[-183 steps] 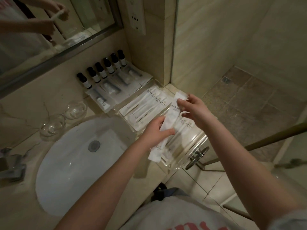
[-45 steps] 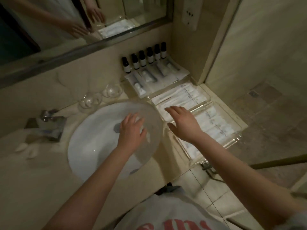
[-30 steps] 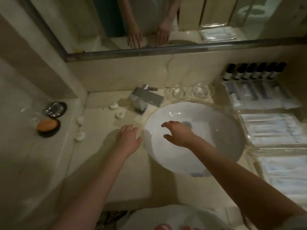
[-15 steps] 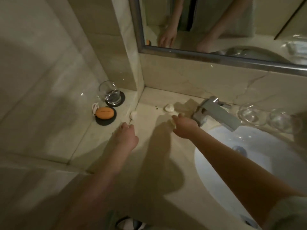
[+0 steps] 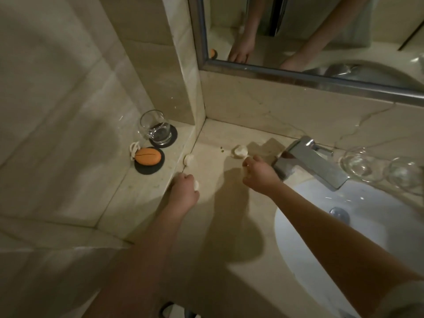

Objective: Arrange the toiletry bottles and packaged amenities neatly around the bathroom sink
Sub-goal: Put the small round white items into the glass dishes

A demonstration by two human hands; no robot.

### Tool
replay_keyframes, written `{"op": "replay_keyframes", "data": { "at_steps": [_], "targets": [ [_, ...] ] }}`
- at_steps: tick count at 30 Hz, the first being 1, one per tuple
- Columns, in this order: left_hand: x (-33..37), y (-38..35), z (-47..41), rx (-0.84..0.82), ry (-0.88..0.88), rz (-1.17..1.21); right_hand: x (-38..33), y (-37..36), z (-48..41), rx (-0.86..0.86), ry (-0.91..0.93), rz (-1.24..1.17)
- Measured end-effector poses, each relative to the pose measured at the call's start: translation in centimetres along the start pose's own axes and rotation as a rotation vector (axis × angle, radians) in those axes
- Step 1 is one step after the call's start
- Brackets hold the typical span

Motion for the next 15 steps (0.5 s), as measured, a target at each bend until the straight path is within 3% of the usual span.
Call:
{"op": "replay_keyframes", "data": {
  "at_steps": [8,15],
  "targets": [
    [5.9,-0.6,4.1,0.056,-0.134,0.529,1.6,3.6,8.2,0.259,0.052,-0.313],
    [15.7,-2.4,8.8,-0.081,-0.316,0.819,8.6,7.2,17.3,0.387,-0.006,-0.369]
  ]
}}
Point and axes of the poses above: each hand's wrist, its own z-axis away from the middle knuckle, its own y-axis out of the back of the hand, x = y × z, the point moved 3 cm from there along -z, towards the middle knuckle, and after that the axes turned 7 degrees about z, right-handed, at the moved point
